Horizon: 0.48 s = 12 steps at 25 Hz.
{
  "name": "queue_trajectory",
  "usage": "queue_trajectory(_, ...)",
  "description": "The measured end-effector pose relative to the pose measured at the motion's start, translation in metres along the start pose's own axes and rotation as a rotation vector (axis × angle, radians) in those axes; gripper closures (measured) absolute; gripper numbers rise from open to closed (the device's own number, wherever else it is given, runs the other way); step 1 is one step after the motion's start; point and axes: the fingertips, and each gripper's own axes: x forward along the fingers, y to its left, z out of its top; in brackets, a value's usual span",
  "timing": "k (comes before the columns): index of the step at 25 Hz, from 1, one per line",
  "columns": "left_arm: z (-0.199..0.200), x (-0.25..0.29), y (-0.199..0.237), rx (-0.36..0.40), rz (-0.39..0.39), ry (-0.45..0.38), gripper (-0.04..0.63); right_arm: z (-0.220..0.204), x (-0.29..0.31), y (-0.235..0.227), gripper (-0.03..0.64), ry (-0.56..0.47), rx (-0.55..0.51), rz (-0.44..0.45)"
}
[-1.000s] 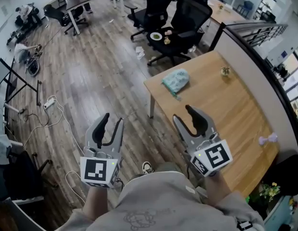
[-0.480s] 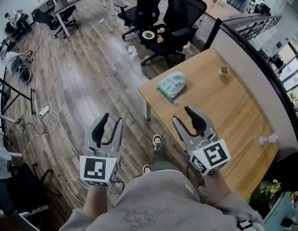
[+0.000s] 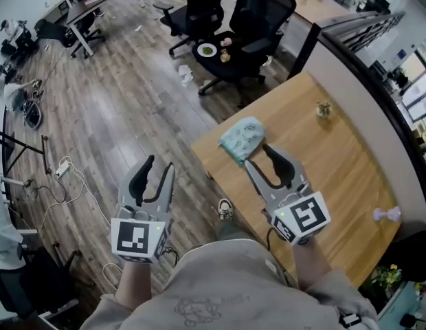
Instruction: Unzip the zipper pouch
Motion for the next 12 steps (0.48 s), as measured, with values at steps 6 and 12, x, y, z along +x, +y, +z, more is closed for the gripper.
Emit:
queue_trajectory(6, 0.012, 0.058, 0.002, 0.019, -0.009, 0.03, 0.436, 0.003, 0.027, -0.048, 0.439, 0.025, -0.028, 0.007)
queue_trajectory(12, 0.015, 0.092, -0.003, 0.023, -0.012, 0.047, 0.436, -0.004, 0.041, -0.079, 0.439, 0.037, -0.034, 0.021)
